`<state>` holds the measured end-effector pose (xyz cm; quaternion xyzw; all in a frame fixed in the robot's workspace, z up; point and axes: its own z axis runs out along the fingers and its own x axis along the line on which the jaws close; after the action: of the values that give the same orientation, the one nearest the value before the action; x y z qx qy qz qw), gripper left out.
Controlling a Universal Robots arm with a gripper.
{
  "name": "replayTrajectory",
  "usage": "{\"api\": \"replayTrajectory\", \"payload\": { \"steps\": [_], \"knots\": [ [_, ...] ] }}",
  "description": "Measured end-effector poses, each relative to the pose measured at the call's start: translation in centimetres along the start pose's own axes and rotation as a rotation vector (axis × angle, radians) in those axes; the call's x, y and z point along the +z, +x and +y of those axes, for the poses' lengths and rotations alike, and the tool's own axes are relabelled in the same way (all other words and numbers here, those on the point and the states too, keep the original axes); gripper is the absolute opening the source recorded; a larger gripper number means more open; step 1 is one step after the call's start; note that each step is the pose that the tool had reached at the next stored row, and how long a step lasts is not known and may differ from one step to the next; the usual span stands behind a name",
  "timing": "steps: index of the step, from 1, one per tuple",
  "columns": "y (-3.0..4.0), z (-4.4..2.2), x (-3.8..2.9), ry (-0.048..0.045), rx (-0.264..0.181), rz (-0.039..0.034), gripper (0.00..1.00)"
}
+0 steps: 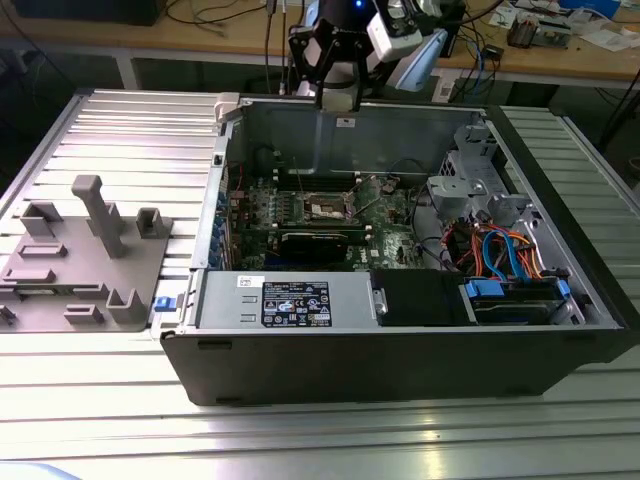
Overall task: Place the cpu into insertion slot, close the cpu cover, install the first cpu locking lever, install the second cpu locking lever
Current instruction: 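Place the cpu into insertion slot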
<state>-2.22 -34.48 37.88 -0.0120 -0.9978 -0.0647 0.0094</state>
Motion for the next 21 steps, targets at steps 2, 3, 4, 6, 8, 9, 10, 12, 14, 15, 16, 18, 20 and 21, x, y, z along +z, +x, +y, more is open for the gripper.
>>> {"api": "replayTrajectory", "payload": {
  "steps": [2,3,4,6,8,9,10,12,14,15,16,18,20,21],
  "knots": [
    [0.04,-0.14,-0.02,0.0000,-0.001,0.0000,0.54],
    [0.06,-0.19,-0.02,0.0000,-0.001,0.0001,0.54],
    [0.06,-0.21,-0.02,-0.0001,-0.002,0.0001,0.54],
    [0.06,-0.21,-0.03,0.0001,-0.002,0.0003,0.54],
    [0.06,-0.22,-0.03,0.0002,-0.002,0.0003,0.54],
    [0.06,-0.23,-0.02,0.0003,-0.002,0.0003,0.54],
    [0.07,-0.23,-0.01,0.0003,-0.002,0.0003,0.54],
    [0.06,-0.23,0.06,0.0003,-0.002,0.0002,0.54],
    [0.06,-0.24,0.10,0.0003,-0.002,0.0002,0.54],
    [0.06,-0.25,0.16,0.0003,-0.002,0.0002,0.54],
    [0.06,-0.25,0.19,0.0003,-0.002,0.0002,0.54],
    [0.06,-0.25,0.19,0.0003,-0.002,0.0002,0.54],
    [0.06,-0.25,0.20,0.0003,-0.002,0.0002,0.54],
    [0.06,-0.26,0.28,0.0003,-0.002,0.0002,0.54]
  ]
}}
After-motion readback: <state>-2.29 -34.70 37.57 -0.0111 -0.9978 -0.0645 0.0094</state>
